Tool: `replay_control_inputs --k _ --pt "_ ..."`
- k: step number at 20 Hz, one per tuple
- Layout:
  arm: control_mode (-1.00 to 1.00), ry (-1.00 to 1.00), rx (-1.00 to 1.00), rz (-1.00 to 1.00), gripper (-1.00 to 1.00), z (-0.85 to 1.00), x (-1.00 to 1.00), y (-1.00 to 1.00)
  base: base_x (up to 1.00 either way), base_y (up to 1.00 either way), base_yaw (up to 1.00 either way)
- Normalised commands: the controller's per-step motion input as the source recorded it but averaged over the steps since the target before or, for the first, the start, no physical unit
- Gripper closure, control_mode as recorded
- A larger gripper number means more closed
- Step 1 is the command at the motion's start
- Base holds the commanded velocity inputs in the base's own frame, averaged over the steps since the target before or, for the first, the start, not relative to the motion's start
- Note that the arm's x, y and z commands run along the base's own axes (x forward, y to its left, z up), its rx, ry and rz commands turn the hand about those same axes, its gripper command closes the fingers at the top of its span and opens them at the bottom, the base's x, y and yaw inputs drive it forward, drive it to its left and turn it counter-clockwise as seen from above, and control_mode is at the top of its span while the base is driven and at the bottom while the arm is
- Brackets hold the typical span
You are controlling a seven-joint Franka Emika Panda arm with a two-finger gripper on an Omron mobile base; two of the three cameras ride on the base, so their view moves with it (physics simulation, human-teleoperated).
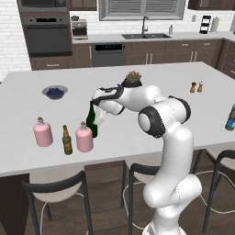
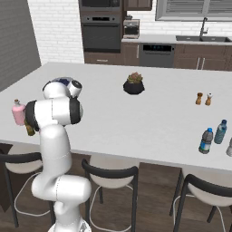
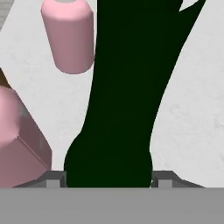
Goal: Move the plastic bottles in the middle to the plastics group, and the glass bottles in the middle to the glass group.
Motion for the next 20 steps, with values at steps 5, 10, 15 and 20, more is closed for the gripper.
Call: replay_control_inputs --k 5,10,15,20 --pt "-1.0 0.0 0.0 0.0 -1.0 0.0 0.0 0.0 0.0 0.0 0.0" --pt "-1.0 0.0 0.0 0.0 -1.0 0.0 0.0 0.0 0.0 0.0 0.0" --pt "-1.0 0.0 0.0 0.0 -1.0 0.13 0.0 -0.08 0.0 0.0 0.0" --pt "-1.0 0.0 0.0 -0.03 -1.0 0.41 0.0 -0.4 0.0 0.0 0.0"
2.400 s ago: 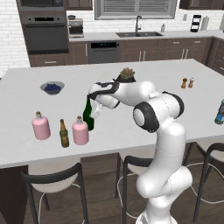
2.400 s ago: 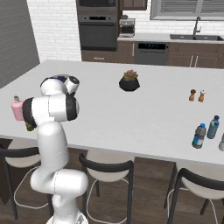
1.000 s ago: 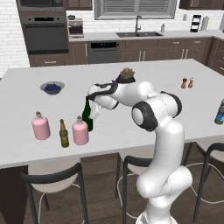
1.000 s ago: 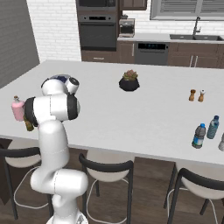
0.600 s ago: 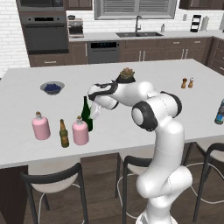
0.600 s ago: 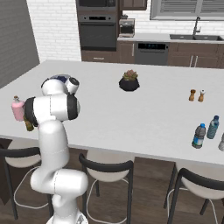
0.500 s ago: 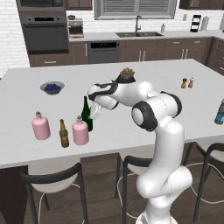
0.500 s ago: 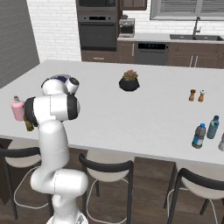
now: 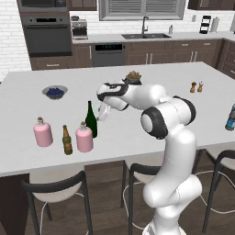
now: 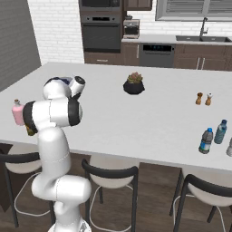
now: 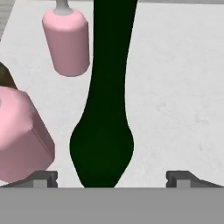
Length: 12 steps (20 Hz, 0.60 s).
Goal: Move the plastic bottles in the middle to the plastics group, and the glass bottles in the middle to the glass group.
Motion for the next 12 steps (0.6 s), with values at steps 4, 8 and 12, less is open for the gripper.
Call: replay_control_inputs --k 4,8,12 --pt "-1.0 0.0 0.0 -0.01 -1.0 0.59 0.0 -0.43 0.0 0.0 0.0" --pt "-1.0 0.07 0.0 -0.01 -1.0 0.71 0.0 -0.42 0.0 0.0 0.0" --pt "-1.0 0.17 0.0 -0.06 -1.0 0.75 0.0 -0.47 0.0 0.0 0.0"
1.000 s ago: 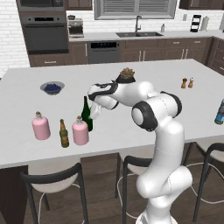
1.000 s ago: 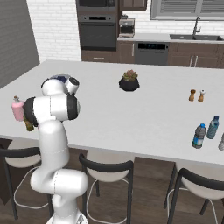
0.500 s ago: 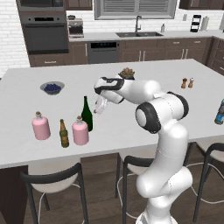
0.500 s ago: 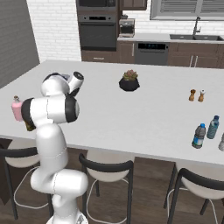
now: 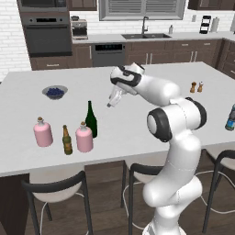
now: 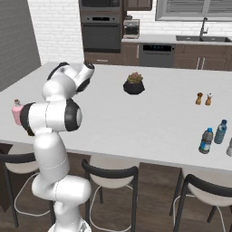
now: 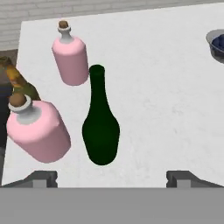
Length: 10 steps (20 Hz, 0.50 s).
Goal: Move the plastic bottles in the middle to the plastics group, and the glass bottles in the middle to the glass group.
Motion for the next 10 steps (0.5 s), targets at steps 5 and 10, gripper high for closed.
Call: replay_control_inputs --k 5,10 --pt "-1.0 0.19 0.0 -0.18 -1.0 0.52 0.0 -0.51 0.0 0.0 0.0" --pt "-1.0 0.19 0.0 -0.27 -1.0 0.37 -0.12 -0.54 0.0 0.0 0.0"
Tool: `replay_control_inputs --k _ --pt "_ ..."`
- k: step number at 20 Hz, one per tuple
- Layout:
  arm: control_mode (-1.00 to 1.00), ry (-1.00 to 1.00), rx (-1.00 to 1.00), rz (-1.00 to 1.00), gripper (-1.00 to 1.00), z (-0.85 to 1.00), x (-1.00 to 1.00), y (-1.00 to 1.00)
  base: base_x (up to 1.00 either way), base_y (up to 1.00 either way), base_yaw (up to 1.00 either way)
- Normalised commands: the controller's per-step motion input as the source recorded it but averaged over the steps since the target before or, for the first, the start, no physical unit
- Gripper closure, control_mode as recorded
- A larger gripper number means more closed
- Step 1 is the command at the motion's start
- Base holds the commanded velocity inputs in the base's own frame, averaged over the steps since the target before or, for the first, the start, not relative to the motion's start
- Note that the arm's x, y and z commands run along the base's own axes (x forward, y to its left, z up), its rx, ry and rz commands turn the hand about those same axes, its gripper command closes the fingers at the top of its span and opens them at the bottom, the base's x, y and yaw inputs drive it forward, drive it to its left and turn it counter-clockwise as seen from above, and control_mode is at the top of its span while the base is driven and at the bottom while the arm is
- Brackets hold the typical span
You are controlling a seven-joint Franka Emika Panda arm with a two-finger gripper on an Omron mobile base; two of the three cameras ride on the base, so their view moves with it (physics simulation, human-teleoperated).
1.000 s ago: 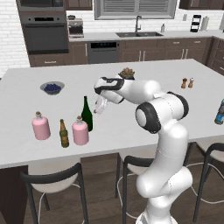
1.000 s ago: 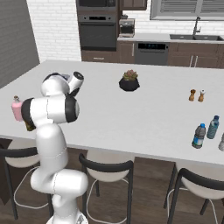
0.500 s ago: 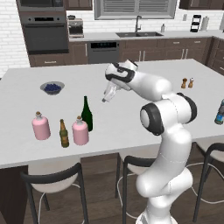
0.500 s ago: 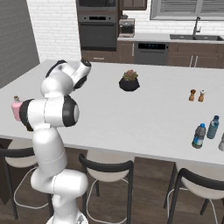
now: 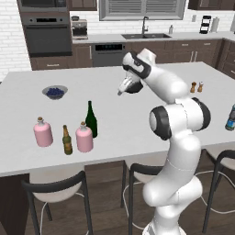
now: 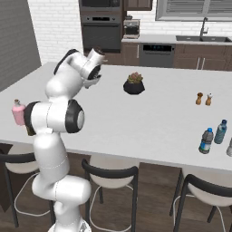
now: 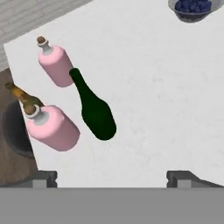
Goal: Move the plastic bottles in the middle to the plastics group, and the glass bottles in the middle to the glass group.
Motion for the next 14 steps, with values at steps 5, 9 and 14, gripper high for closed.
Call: replay_control_inputs --k 5,9,14 --pt "-1.0 0.18 0.0 -0.34 -1.0 0.22 -0.23 -0.53 0.0 0.0 0.0" --pt "-1.0 0.14 0.0 -0.34 -1.0 0.22 -0.45 -0.4 0.0 0.0 0.0" --pt "-1.0 0.02 -0.04 -0.28 -1.0 0.28 -0.58 -0.05 0.0 0.0 0.0"
